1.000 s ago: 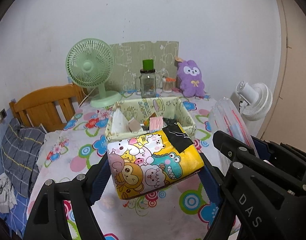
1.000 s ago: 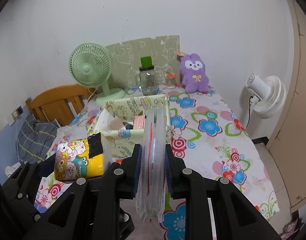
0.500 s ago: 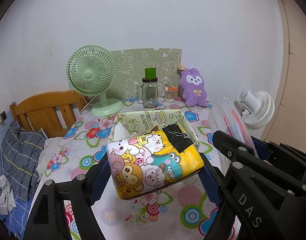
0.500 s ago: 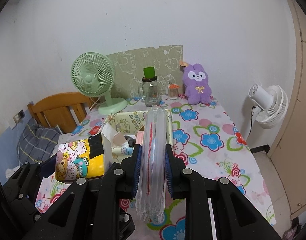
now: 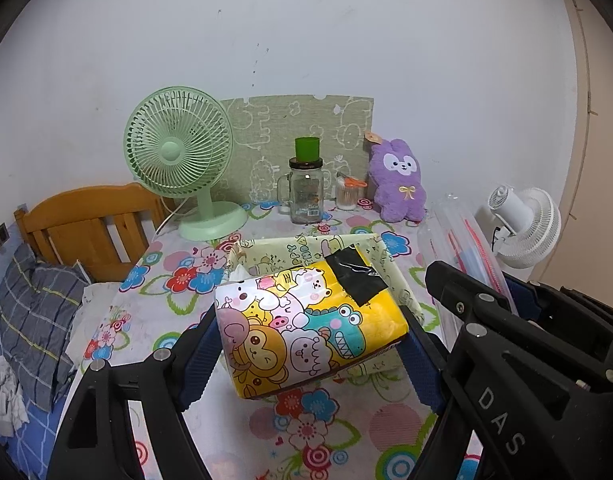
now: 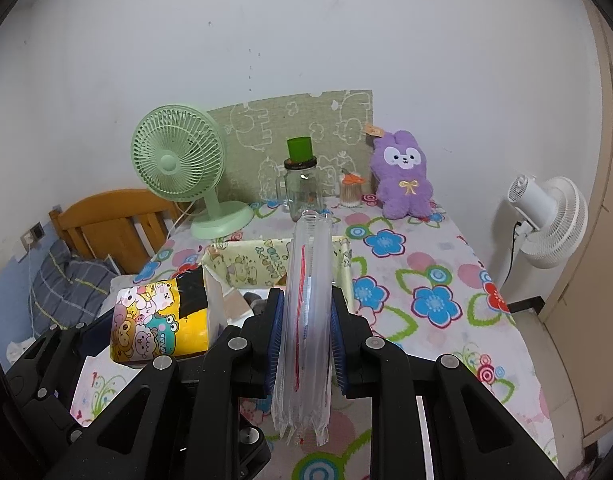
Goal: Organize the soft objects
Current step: 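Lift the cartoon box with the left gripper while the right gripper carries the straw bag over the fabric box, then lower both grippers into the fabric box and open them to drop cartoon box and straw bag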
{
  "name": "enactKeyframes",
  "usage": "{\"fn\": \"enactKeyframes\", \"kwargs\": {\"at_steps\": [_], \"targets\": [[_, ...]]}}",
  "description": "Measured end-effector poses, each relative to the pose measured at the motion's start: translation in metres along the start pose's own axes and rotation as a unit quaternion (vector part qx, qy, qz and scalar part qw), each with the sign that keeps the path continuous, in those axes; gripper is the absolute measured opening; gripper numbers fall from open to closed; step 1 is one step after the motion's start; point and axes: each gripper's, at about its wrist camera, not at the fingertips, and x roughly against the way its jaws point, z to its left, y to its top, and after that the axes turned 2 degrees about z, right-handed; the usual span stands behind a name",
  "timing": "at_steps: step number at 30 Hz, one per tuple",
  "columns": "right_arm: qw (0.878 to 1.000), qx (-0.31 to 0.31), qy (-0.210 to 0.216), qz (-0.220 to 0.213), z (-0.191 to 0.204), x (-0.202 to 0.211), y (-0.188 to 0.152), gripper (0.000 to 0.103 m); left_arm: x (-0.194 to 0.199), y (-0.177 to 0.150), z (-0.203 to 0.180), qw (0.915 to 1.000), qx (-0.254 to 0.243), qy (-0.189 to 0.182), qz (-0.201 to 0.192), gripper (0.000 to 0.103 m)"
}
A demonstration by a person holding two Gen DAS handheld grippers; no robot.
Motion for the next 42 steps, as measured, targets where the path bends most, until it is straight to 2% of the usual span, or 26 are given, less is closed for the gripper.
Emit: {"fn": "enactKeyframes", "kwargs": {"at_steps": [15, 23, 33, 42], "targets": [[1.0, -0.002, 0.009, -0.006, -0.001, -0.037, 0.018, 0.025, -0.037, 0.02, 0.005, 0.9999, -0.011, 0.01, -0.007, 0.083], [1.0, 0.006, 0.027, -0.014, -0.006, -0.056, 0.029, 0.025, -0.057, 0.028, 0.005, 0.9999, -0.003, 0.001, -0.012, 0.083], [0.999, 0.01, 0.039, 0.007, -0.007, -0.1, 0.036, 0.025, -0.096, 0.032, 0.01, 1.0, -0.001, 0.003, 0.007, 0.083], [0.998, 0.011, 0.051, 0.026, -0.008, -0.128, 0.037, 0.025, -0.124, 0.033, 0.014, 0.9994, -0.008, -0.013, 0.03, 0.085]]}}
